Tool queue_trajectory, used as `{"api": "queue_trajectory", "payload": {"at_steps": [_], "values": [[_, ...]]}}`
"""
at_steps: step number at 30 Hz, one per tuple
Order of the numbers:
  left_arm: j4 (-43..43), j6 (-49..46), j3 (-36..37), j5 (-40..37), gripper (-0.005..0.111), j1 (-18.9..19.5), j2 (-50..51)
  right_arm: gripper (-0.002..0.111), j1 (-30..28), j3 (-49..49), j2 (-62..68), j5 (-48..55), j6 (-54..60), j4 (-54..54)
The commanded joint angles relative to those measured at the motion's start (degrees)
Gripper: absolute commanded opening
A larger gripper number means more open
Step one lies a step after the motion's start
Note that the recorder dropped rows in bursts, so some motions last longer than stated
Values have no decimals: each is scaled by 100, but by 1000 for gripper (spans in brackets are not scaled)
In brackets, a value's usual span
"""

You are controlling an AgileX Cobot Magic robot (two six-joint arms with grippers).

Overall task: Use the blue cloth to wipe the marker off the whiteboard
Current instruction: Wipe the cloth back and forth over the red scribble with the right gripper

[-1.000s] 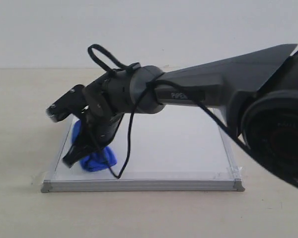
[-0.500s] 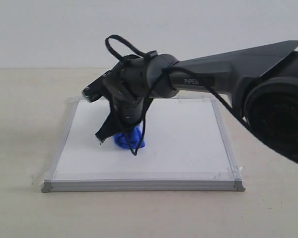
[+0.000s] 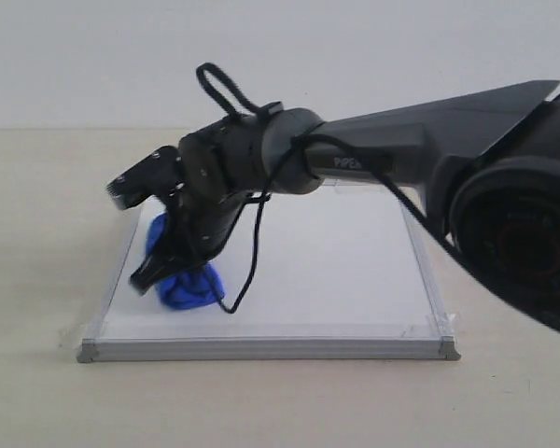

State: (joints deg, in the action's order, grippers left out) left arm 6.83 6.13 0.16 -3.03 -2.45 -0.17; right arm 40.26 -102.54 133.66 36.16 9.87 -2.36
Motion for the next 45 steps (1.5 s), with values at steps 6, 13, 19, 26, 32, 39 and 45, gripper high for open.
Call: {"api": "queue_trajectory", "payload": {"at_steps": [6,13,19,26,32,39,45], "values": [[-33,33,-16,-3,4,-9,17,0,-9,110,183,223,-1201,1267],[-33,33,-16,-3,4,-9,17,0,-606,110,183,662,-2673,2776],[-33,33,-16,-3,4,-9,17,0,-159,122,183,164,-1606,1480],[-33,33,-16,-3,4,-9,17,0,493,122,170,-216,26,-79],[-33,33,-16,-3,4,-9,17,0,328,133,160,550,-1107,1604],[-33,33,-16,-3,4,-9,17,0,-248,766,-239,672,-1861,2307],[-33,33,-16,-3,4,-9,17,0,-949,1534,-681,602,-1990,2384]]}}
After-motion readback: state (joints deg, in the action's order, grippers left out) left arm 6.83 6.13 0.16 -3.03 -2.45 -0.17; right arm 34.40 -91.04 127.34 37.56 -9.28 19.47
